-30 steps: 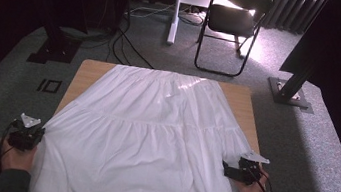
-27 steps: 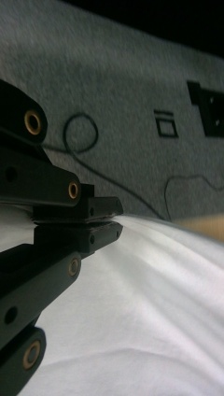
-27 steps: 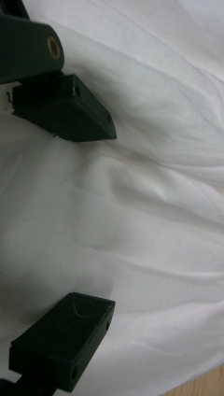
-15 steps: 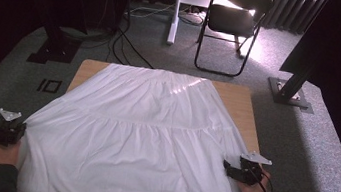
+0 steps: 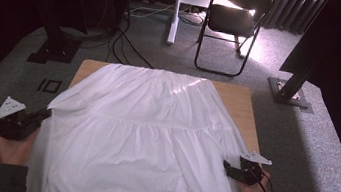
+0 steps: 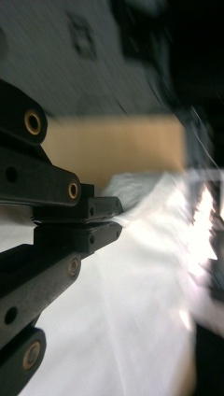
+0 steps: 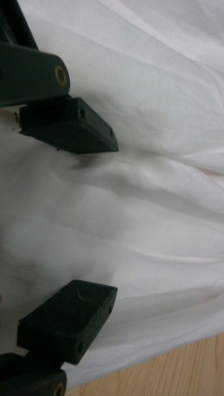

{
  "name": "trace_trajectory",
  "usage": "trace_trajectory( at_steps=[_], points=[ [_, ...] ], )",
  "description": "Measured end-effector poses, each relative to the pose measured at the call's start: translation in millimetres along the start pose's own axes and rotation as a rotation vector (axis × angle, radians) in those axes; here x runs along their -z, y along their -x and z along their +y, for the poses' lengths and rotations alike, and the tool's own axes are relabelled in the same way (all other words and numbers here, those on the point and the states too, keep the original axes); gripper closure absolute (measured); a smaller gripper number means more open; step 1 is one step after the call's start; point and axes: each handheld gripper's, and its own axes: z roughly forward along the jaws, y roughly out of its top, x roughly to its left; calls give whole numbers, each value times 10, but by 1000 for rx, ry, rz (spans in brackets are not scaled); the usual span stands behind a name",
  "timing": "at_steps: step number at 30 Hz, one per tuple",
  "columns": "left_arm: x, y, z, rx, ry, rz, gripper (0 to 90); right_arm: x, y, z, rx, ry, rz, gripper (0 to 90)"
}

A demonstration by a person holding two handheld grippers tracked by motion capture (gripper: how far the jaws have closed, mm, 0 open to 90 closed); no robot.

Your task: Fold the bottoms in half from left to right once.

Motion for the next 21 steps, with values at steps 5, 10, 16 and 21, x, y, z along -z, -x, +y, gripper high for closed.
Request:
trace_trajectory(
  at_steps=[5, 10, 16, 21],
  points=[
    [-129, 634, 440, -88, 113, -254, 885, 0, 0, 0, 1, 0, 0, 252],
    [-596, 1597, 786, -267, 114, -489, 885, 0, -1, 0, 1, 0, 0, 252],
    [-1390, 2576, 603, -321, -16, -687, 885, 2, -2, -1, 2, 0, -1, 253],
    [-1931, 2899, 209, -251, -171, -763, 818, 1, -9, -1, -5, 0, -6, 254]
  ],
)
